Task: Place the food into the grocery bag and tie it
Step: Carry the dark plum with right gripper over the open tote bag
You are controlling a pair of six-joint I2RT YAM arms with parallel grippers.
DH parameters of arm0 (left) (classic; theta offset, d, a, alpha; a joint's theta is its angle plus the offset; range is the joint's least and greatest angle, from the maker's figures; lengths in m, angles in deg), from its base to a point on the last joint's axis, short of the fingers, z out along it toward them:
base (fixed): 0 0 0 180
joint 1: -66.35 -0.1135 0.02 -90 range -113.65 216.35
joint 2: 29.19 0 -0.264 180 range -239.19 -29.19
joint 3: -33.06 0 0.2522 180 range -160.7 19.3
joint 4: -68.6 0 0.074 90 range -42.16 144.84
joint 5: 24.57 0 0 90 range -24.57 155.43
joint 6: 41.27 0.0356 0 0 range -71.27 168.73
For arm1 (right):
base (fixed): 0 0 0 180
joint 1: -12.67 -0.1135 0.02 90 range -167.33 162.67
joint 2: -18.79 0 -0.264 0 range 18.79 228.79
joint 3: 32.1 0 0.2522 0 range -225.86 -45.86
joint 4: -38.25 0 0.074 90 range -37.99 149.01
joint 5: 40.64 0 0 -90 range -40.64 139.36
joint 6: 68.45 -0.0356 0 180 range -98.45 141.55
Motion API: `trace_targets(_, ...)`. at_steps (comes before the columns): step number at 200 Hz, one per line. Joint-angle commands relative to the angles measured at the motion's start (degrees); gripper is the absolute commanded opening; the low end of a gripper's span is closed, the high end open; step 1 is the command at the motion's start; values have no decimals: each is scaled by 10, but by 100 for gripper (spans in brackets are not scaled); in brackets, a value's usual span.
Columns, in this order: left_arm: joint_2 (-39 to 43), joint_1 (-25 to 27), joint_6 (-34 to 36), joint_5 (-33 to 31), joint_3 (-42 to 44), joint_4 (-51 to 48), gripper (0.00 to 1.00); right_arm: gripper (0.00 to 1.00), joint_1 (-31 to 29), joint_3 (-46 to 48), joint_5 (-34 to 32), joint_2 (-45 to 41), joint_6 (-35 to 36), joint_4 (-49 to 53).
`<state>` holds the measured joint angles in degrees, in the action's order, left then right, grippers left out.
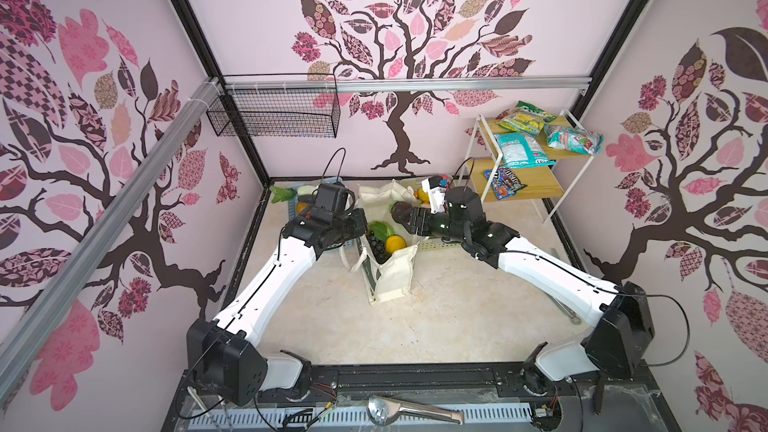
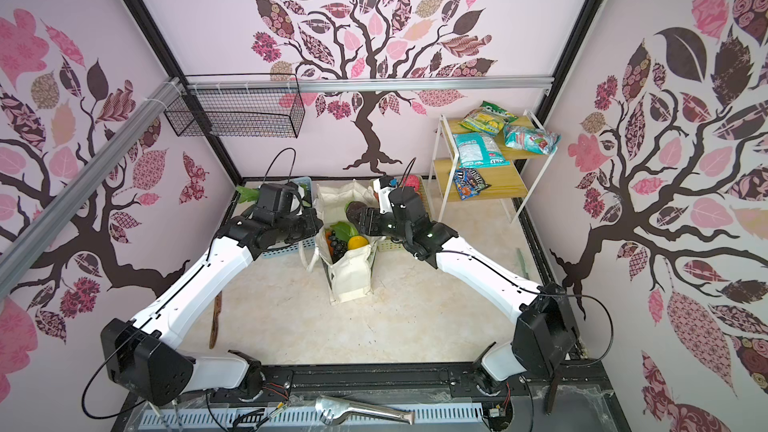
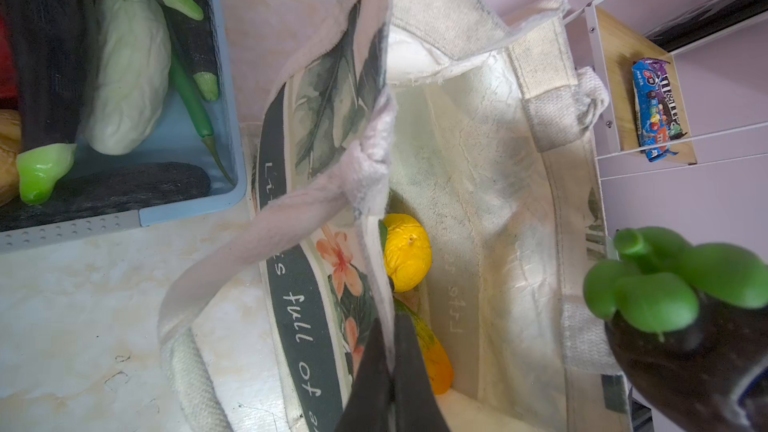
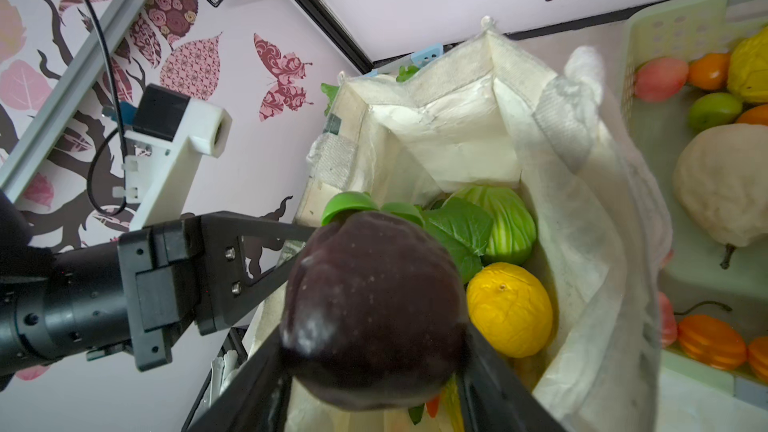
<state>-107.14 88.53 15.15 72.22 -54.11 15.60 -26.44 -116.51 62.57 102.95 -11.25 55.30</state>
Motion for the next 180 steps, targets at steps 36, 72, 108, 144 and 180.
trace_targets(36, 3, 5, 14, 23, -11, 13, 0, 62, -11, -12, -25, 46, 59, 52)
trace_targets(72, -2, 10, 18, 35, -12, 19, 0, 62, -20, -57, -66, 79, 111, 112)
trace_targets(108, -9, 11, 26, 50, -8, 31, 0, 63, -26, -92, -97, 107, 166, 165)
trace_targets(144, -19, 12, 32, 63, -27, 27, 0, 64, -26, -154, -99, 150, 197, 206)
trace_targets(180, -14, 12, 37, 66, -33, 24, 0, 64, -26, -201, -84, 203, 204, 225)
